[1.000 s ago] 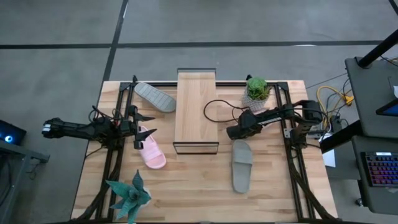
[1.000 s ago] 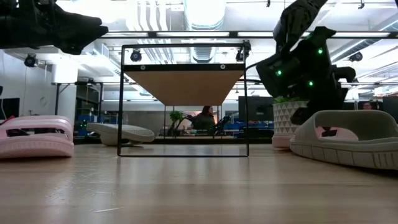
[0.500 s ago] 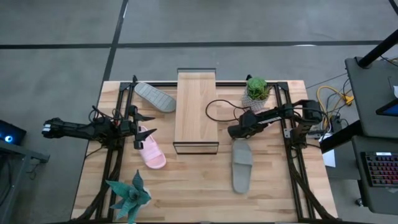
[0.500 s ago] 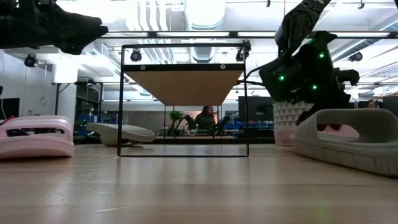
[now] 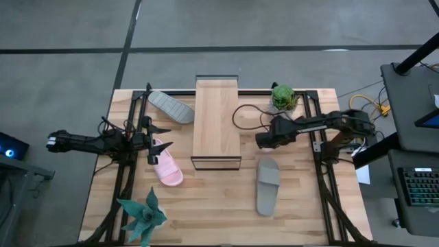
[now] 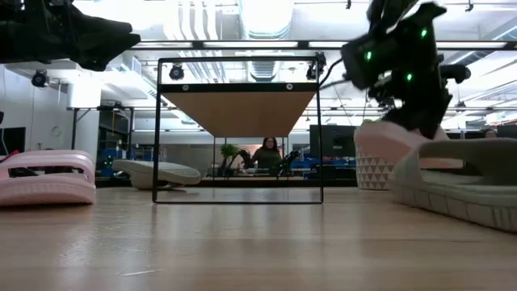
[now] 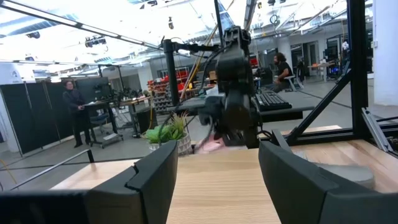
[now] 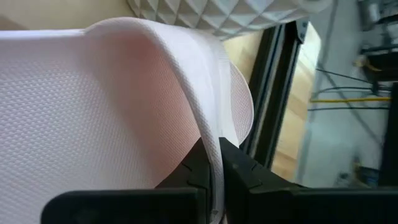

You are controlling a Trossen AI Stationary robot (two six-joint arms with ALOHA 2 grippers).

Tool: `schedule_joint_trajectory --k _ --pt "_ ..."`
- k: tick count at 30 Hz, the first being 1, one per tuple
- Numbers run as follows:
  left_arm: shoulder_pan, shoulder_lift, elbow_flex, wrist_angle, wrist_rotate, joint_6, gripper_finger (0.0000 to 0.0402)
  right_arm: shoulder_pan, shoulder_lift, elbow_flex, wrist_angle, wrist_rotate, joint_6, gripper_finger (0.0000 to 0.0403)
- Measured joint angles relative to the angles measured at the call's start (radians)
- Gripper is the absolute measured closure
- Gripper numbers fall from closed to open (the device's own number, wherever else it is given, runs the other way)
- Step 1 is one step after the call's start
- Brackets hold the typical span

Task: Pick and place slides into the shelf
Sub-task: Put the right pink slipper on the shelf

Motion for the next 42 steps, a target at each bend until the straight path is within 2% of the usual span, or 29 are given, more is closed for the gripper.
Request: schedule_joint_trajectory --k 6,11,15,20,22,24,27,29,35,42 --pt "0.0 0.0 0.0 0.0 0.0 0.0 0.0191 0.022 -0.156 0.041 0.0 0.009 -0.05 0.0394" --pt "0.0 -0.002 0.004 0.009 0.0 -0.002 0.0191 0.067 -0.329 0.142 0.042 0.059 -0.108 0.0394" --pt "0.0 0.001 0.006 0.055 0.033 0.005 0.0191 0.147 -0.473 0.175 0.325 0.104 -0.312 0.0394" --pt "0.0 0.017 0.007 0.143 0.202 0.052 0.0191 0.254 -0.608 0.081 0.91 0.112 -0.761 0.0394" --pt "0.0 0.03 0.012 0.158 0.264 0.053 0.0191 0.291 -0.631 0.009 1.162 0.067 -0.965 0.0394" --pt "0.0 0.051 0.029 0.158 0.294 0.053 0.0191 0.308 -0.637 -0.065 1.375 -0.031 -1.141 0.0394" --pt "0.0 0.1 0.065 0.159 0.336 0.067 0.0191 0.306 -0.624 -0.168 1.592 -0.207 -1.275 0.0394" --pt "0.0 0.141 0.093 0.158 0.35 0.082 0.0191 0.301 -0.604 -0.227 1.676 -0.276 -1.329 0.0394" --pt "0.001 0.324 0.23 0.116 0.348 0.182 0.0191 0.295 -0.531 -0.303 1.761 -0.332 -1.485 0.0394" --pt "0.001 0.57 0.416 -0.074 0.315 0.337 0.0191 0.258 -0.431 -0.237 1.75 -0.497 -1.589 0.0394"
